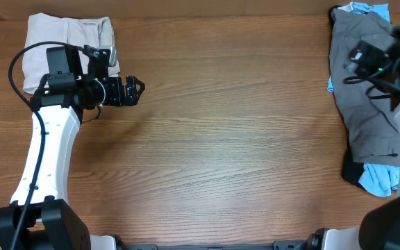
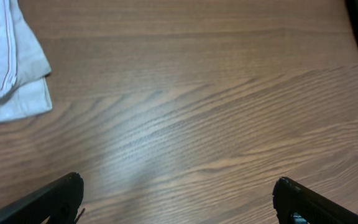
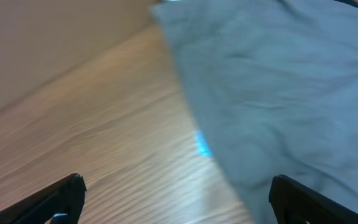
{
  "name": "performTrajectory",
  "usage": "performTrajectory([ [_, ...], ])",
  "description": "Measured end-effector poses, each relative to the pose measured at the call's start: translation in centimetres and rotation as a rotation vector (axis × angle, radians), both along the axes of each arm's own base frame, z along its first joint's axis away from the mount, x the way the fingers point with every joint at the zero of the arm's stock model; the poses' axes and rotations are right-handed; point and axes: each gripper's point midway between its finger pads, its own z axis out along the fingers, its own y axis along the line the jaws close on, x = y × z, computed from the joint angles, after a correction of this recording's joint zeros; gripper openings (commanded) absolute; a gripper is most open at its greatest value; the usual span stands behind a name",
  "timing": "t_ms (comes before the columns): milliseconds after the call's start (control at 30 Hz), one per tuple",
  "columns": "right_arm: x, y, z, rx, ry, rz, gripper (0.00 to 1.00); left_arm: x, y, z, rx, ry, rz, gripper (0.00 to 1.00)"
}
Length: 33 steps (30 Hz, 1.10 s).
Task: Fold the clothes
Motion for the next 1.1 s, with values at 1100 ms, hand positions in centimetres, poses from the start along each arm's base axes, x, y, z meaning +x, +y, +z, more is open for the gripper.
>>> performTrajectory([
  [1100,0.1,-1.1,-19.4,-0.438,0.622,0.107,0.61,3.0,-2.8,-5.4,0.163,0.060,0.086,1.00],
])
